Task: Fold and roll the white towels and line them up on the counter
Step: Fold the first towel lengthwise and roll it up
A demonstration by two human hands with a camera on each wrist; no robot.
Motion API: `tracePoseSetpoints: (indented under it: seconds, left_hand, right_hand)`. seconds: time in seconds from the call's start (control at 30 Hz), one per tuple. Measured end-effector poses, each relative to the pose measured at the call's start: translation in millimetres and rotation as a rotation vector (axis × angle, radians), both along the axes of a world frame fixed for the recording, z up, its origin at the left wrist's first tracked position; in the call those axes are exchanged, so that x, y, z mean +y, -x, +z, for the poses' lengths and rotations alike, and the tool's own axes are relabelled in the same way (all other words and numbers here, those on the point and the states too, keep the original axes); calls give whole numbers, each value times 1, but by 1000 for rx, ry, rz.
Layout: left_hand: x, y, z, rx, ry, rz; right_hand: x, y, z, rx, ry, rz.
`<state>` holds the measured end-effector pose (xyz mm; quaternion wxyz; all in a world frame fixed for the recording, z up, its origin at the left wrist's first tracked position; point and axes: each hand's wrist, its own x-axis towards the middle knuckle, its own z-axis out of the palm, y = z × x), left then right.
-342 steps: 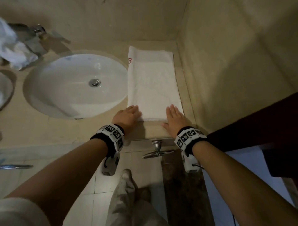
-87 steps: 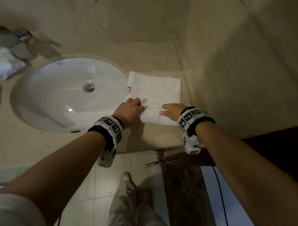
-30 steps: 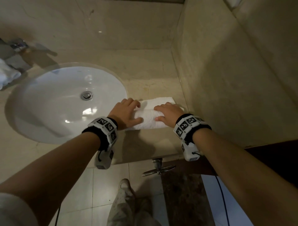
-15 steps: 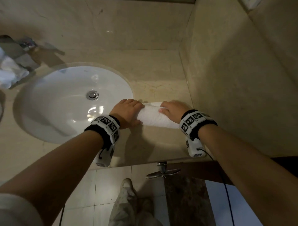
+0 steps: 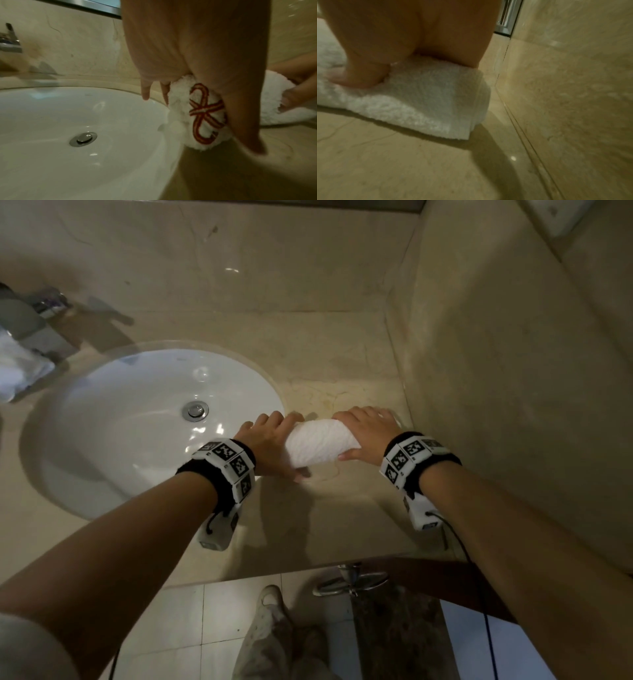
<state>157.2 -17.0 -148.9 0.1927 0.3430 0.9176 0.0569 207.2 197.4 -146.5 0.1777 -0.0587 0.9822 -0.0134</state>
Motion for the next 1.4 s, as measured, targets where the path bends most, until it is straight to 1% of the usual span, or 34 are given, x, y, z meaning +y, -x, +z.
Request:
tracePoseSetpoints:
  seconds: [0.03,0.13,0.23,0.37,0.5,0.57,0.63,0.7,0.77,0.8,0.83,0.87,0.93,1.0,1.07,1.13,1.2,1.3,1.33,1.4]
  left_hand:
    - [2,4,1,-30,34,6]
    - [13,20,5,-226,161,69]
    - [17,28,1,-340,176,110]
    - [17,31,-7,-360,162,105]
    - [18,31,-8,-356,160,94]
    - [18,32,-4,-317,190,52]
    - [19,35,0,-227,228,2]
    - [20,42,3,-28,235,-38]
    - [23,51,5,200,220,-23]
    - [26,55,6,264,196,7]
    - [29,58,5,277,162,53]
    - [33,61,5,245,119,113]
    - [41,66,4,131,28,270]
    - [52,75,3,44,-29,405]
    - [62,87,5,-29,-82,496]
    - [71,98,10,-72,-172,580]
    - [82,110,15,-124,-305,642]
    - [106,127,19,-314,-623,695]
    - [113,130,22,-386,-719,726]
    - [125,134,23,-514,-801,779]
  right_hand:
    - [1,4,0,-17,-9,5]
    - [3,14,-1,-56,-13,-14]
    - [3,16,-5,-70,-9,-20]
    - [3,17,-7,-63,-8,-37]
    - [-1,15,-6,-64,-16,-77]
    - [-5,11,-8,-45,-25,-118]
    - [-8,8,-10,-21,-20,-155]
    - [-9,7,-11,-1,-8,-204]
    - [-12,11,-10,-8,10,-303]
    - [-13,15,-10,-19,14,-361]
    - [-13,19,-10,-27,12,-406]
    - [-13,23,-11,-36,7,-432]
    - [-12,33,-13,-34,-9,-442]
    - [-6,45,-13,4,-20,-432]
    - [2,57,-12,21,1,-432]
    - [11,66,-10,24,55,-449]
    - [21,73,-4,76,103,-485]
    - [38,87,12,234,72,-530]
    - [42,91,17,259,41,-548]
    - [45,96,19,234,-13,-560]
